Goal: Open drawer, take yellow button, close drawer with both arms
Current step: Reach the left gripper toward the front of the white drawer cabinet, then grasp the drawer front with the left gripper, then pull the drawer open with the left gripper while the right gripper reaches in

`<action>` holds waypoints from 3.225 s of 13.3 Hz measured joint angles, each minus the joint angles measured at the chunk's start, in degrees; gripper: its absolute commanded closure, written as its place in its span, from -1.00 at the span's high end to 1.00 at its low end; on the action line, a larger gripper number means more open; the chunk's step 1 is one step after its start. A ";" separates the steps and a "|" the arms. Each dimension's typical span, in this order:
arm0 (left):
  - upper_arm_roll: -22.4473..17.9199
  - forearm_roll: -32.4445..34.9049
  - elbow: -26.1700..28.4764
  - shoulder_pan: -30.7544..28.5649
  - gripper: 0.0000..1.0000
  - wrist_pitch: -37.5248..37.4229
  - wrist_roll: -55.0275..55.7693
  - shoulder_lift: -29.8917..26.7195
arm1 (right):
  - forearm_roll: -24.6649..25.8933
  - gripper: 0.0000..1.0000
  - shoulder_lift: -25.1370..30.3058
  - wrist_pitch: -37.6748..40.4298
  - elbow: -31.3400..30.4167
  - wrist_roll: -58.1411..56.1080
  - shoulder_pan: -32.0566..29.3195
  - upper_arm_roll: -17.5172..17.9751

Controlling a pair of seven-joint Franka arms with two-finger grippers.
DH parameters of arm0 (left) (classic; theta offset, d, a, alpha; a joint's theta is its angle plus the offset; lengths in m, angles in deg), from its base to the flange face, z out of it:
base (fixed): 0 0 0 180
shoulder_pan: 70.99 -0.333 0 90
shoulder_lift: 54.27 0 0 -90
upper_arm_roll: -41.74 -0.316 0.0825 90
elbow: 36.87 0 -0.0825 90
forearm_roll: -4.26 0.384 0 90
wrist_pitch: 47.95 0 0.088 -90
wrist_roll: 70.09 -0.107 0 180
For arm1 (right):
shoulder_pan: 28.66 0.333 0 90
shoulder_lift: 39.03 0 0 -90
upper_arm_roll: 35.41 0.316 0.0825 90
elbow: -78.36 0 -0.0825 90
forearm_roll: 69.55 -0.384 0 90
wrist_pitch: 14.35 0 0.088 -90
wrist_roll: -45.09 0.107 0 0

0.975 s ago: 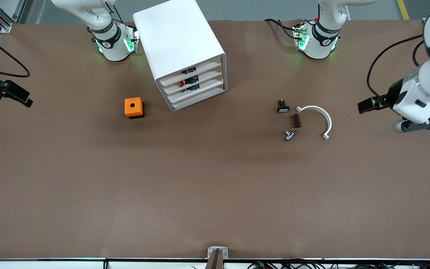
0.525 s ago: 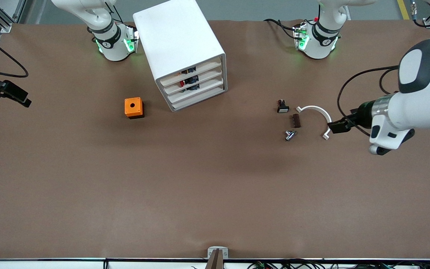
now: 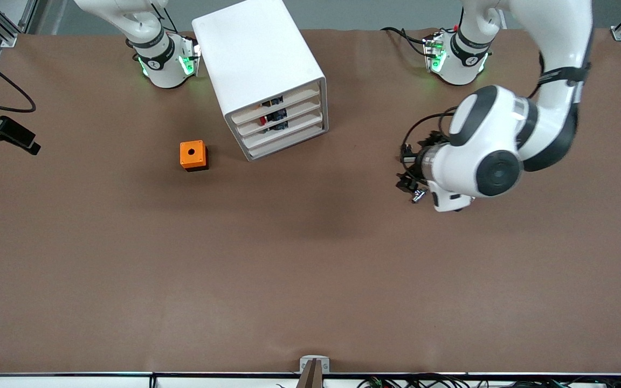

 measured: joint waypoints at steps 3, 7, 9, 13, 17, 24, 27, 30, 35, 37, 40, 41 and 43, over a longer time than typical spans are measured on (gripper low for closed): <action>0.00 -11.48 0.02 1.96 0.94 -0.06 11.81 3.86 | 0.00 1.00 -0.07 0.00 -0.11 -0.06 -0.14 0.00; 0.17 -19.00 -0.02 6.22 0.92 -0.22 21.72 8.93 | 0.00 1.00 -0.14 0.01 -0.23 -0.75 -0.48 0.01; 0.19 -22.41 -0.08 9.05 0.84 -0.20 27.06 10.71 | 0.00 1.00 -0.19 0.01 -0.26 -1.83 -1.18 0.00; 0.16 -31.61 -0.20 9.97 0.67 -0.19 38.55 14.84 | -0.10 1.00 -0.87 0.24 -0.78 -1.91 -1.45 0.01; 0.24 -36.77 -0.39 11.56 0.62 -0.40 47.04 16.22 | -3.63 0.99 -1.94 1.14 -1.33 4.01 -1.46 0.30; 0.51 -42.44 -0.53 14.40 -0.18 -5.39 52.11 18.01 | -7.59 0.99 -2.17 1.43 -1.37 21.63 4.04 1.54; 0.63 -42.55 -0.55 15.43 -0.91 -5.59 52.18 18.13 | -9.78 0.99 -2.17 1.48 -1.37 26.42 5.90 1.60; 0.46 -42.55 -0.74 15.10 -0.99 -6.26 52.18 18.66 | -10.26 0.99 -2.17 1.35 -1.37 32.03 8.44 1.65; -0.75 -42.36 -5.00 8.43 -0.97 -6.47 51.40 19.73 | -10.35 0.99 -2.77 -0.28 -1.39 46.14 15.39 1.80; -0.75 -42.36 -7.71 5.44 -0.91 -6.55 50.73 21.49 | -10.37 0.99 -3.89 -1.04 -1.42 49.88 18.22 1.83; -0.97 -42.37 -9.95 4.78 -0.79 -5.89 50.67 22.52 | -10.39 0.99 -5.68 -2.52 -1.42 56.74 22.58 1.85; -1.20 -42.37 -10.19 4.76 -0.48 -5.76 50.67 22.52 | -10.39 0.99 -6.15 -3.01 -1.42 58.78 24.05 1.86; -1.62 -42.53 -10.55 4.51 0.62 -5.48 50.65 22.52 | -10.40 0.99 -6.99 -4.11 -1.44 63.81 26.84 1.88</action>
